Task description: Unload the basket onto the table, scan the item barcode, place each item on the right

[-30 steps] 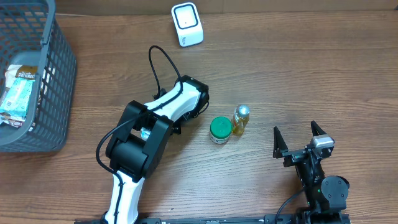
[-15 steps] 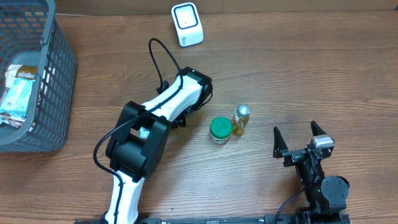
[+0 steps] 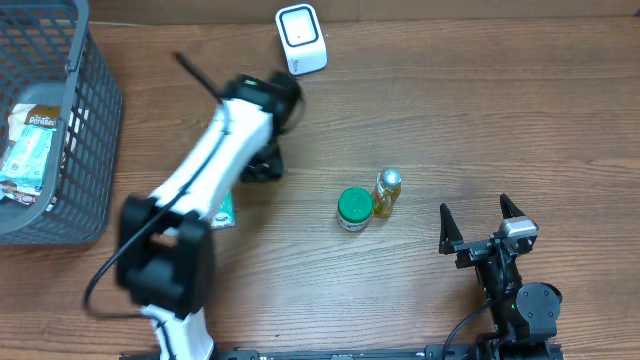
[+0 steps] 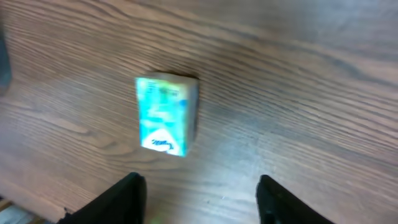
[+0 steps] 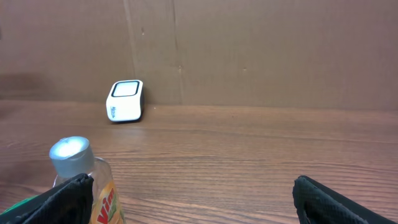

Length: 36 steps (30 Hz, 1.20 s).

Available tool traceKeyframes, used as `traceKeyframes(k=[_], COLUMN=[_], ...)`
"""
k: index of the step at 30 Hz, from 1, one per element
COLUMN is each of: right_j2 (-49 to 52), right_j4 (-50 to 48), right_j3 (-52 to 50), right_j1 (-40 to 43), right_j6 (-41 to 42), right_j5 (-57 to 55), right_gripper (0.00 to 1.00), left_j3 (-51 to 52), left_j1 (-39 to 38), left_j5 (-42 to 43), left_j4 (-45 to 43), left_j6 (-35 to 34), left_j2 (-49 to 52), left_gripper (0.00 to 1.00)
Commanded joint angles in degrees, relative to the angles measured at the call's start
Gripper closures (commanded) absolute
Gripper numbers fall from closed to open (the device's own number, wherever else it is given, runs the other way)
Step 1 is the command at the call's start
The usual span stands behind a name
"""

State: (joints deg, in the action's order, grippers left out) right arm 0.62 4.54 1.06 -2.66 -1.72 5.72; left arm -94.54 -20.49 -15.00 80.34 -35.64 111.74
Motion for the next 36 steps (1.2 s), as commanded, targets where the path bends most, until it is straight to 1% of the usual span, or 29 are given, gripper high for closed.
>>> traceKeyframes(k=[1,5,7,12,13,14,15,25,32,36], right_j2=[-0.5,-0.5,-0.5,-0.5,-0.5,-0.5,-0.5,-0.5,-0.5,-0.5], right_j4=[-0.3,-0.3,-0.3,-0.3,-0.3,-0.3,-0.3,-0.3,-0.3,-0.3], right_j3=[-0.6,-0.6,-0.6,-0.6,-0.6,-0.6,-0.6,-0.6,-0.6,-0.6], right_j1=[0.1,0.1,0.1,0.1,0.1,0.1,0.1,0.1,0.1,0.1], right_j6=[-0.3,-0.3,-0.3,-0.3,-0.3,-0.3,-0.3,-0.3,-0.3,-0.3], right_j5=[0.0,-0.1,-0.1,0.0,0.0,0.0,-0.1,-0.1,-0.1,-0.1], right_gripper=[0.00,0.00,0.00,0.00,0.00,0.00,0.00,0.00,0.00,0.00], left_j3=[-1.2,-0.7,0.4,4.8,6.0,7.3,8.7,20.8,22.2,23.3], left_j1=[5.4,10.6,13.2,18.6,19.5,20.2,20.9,23.1,26.0,26.1], left_j5=[6.8,13.9,17.7,20.7,22.1,23.3,24.2,25.1,23.5,23.5], left_j4=[0.7,0.5,0.3,-0.8,-0.9,-1.4,-1.9,-10.8,-13.8,-16.6], left_j6=[5.1,9.3,11.5,13.6,14.7,15.6,16.1,16.4,16.5,17.5], left_j2=[-5.2,-5.4,-5.4,-5.5,-5.5,-5.7,-5.9,-7.2,-7.2,-7.2], left_gripper=[0.44,0.49,0.54,0.58,0.61,0.67,0.69,0.67,0.64,0.63])
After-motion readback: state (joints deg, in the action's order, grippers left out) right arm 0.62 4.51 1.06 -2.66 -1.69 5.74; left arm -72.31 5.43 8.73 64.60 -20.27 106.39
